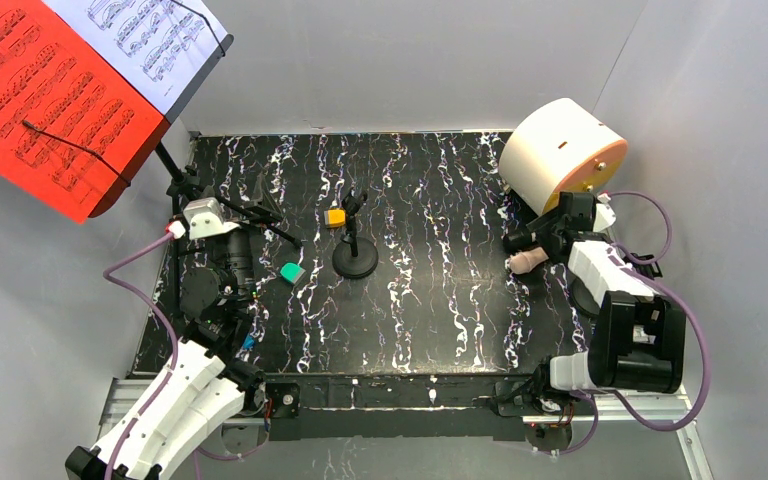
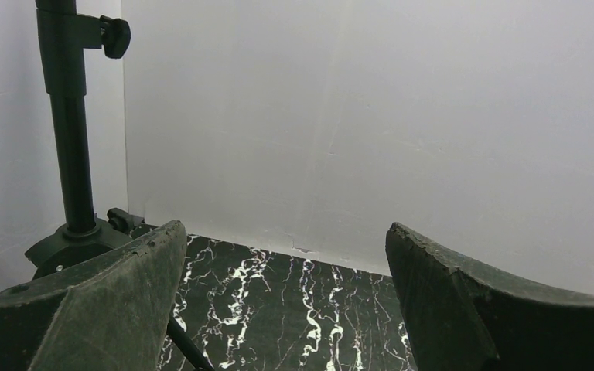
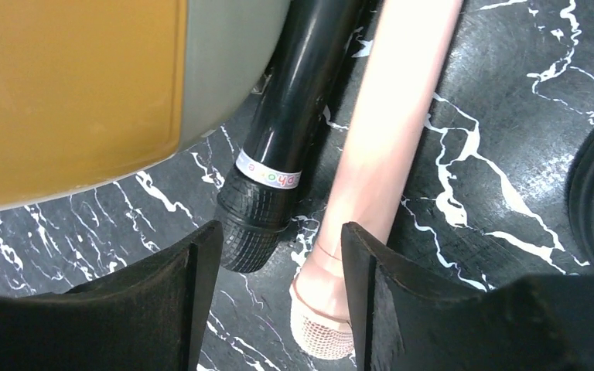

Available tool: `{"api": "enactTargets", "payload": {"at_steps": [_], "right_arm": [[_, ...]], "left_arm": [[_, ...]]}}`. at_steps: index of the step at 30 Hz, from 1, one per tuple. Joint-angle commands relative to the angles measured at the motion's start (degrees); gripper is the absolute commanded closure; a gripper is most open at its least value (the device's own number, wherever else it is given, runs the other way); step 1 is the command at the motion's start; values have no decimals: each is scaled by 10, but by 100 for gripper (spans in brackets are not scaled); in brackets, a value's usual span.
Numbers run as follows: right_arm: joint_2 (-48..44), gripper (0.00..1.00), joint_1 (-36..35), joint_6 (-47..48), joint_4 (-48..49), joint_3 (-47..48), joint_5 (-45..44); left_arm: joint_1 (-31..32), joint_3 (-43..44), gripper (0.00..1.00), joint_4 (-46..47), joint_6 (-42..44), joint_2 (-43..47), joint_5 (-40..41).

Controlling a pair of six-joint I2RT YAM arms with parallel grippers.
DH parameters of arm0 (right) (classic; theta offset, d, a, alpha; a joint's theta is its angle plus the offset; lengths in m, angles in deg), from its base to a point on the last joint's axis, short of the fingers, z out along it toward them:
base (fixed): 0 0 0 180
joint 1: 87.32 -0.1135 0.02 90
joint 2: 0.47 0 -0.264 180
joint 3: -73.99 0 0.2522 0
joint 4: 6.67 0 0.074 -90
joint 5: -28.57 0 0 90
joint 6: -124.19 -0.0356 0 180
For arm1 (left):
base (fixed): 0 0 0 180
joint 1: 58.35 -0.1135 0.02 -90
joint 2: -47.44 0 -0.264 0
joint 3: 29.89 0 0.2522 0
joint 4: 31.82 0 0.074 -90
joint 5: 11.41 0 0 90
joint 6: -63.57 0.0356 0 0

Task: Pack up the instrument practice props
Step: Place the microphone at the center of the board, then move the microphone stand to the center of the board.

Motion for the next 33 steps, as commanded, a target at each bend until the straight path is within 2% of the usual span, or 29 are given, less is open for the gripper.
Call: {"api": "enactTargets", "payload": {"at_steps": [1,4,8,11,15,19,28,33], "right_arm": [[-32,33,3,39,14,25,18],[-52,27,2,81,17,27,65],[-96,14,-9,135,37,20,120],[-133,13,-34,199,66,8,158],[-163,13,-112,266,125,-16,216],[-168,14,-199,294,226,-51,255],[-70,15,-409,361,412,-49,218],[16,18,-473,377,517,-28,194]], "left_arm": [[-3,-4,2,22,1,0,0],[-3,-3,2,23,1,-2,-2],[-3,-3,2,23,-3,-4,-11],[-4,-3,2,22,-7,-6,-16],[-7,-4,2,22,-14,-9,-31],[-8,-4,2,22,-20,-12,-35],[-10,-4,2,21,-8,-15,-52],[-12,-5,2,21,-3,-15,-48]]}}
